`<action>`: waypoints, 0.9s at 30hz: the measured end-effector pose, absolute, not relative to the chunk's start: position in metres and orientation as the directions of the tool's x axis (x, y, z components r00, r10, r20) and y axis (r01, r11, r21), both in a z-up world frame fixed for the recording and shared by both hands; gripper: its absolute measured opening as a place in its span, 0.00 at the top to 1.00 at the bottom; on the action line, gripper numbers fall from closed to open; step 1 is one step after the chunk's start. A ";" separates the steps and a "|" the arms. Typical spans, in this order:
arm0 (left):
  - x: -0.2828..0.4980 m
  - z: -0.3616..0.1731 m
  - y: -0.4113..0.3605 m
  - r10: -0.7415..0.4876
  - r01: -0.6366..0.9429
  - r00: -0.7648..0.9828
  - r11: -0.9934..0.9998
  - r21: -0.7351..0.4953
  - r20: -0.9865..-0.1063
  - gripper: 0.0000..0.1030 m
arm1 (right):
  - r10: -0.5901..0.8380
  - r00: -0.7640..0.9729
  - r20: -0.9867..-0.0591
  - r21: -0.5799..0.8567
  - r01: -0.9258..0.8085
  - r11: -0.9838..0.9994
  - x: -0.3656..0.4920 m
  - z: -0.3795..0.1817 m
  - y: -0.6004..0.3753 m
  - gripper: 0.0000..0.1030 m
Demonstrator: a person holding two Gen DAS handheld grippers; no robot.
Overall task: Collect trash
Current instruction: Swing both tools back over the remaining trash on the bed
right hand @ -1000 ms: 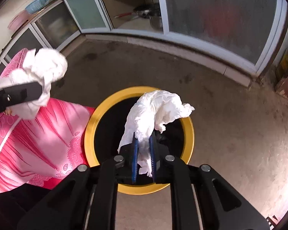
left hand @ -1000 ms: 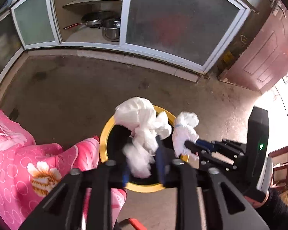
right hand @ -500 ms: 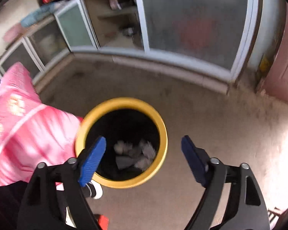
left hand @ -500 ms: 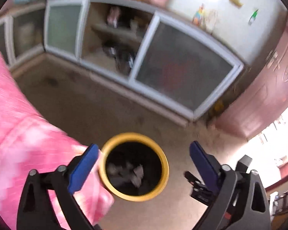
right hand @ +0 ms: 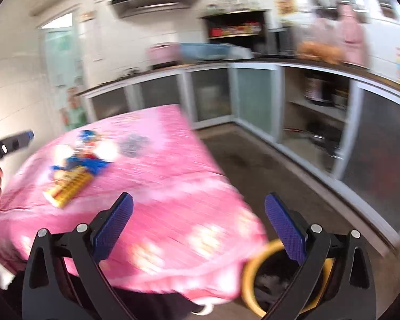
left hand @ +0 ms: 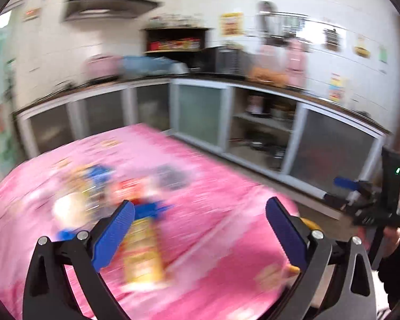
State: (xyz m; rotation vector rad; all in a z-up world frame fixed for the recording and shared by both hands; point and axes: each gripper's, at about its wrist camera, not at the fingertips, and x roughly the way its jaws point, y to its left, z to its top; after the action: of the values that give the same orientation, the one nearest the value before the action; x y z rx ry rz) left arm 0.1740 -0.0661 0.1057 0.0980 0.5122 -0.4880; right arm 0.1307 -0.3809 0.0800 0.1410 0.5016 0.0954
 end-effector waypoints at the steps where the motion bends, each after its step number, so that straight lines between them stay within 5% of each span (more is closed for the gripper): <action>1: 0.177 0.107 -0.039 -0.377 0.421 0.783 0.907 -0.024 -0.495 0.08 | 0.144 0.873 -0.466 0.153 -0.081 0.985 0.145 0.083 -0.366 0.08; 10: 0.212 0.096 0.080 -0.171 0.233 0.815 0.972 0.041 -0.554 0.08 | 0.252 0.813 -0.525 0.137 -0.212 0.968 0.220 0.084 -0.296 0.08; 20: 0.249 0.054 0.077 -0.169 0.235 0.748 0.972 0.018 -0.642 0.08 | 0.254 0.770 -0.586 0.065 -0.268 0.961 0.245 0.073 -0.249 0.08; 27: 0.291 0.065 0.083 -0.010 0.097 0.759 0.990 0.098 -0.651 0.08 | 0.216 0.780 -0.587 0.053 -0.229 0.972 0.275 0.075 -0.245 0.08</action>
State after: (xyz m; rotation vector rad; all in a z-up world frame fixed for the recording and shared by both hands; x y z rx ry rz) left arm 0.2914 0.0830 0.0653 0.1285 0.7069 -0.0586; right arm 0.2754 -0.2454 0.0746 -0.0218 0.6315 0.2408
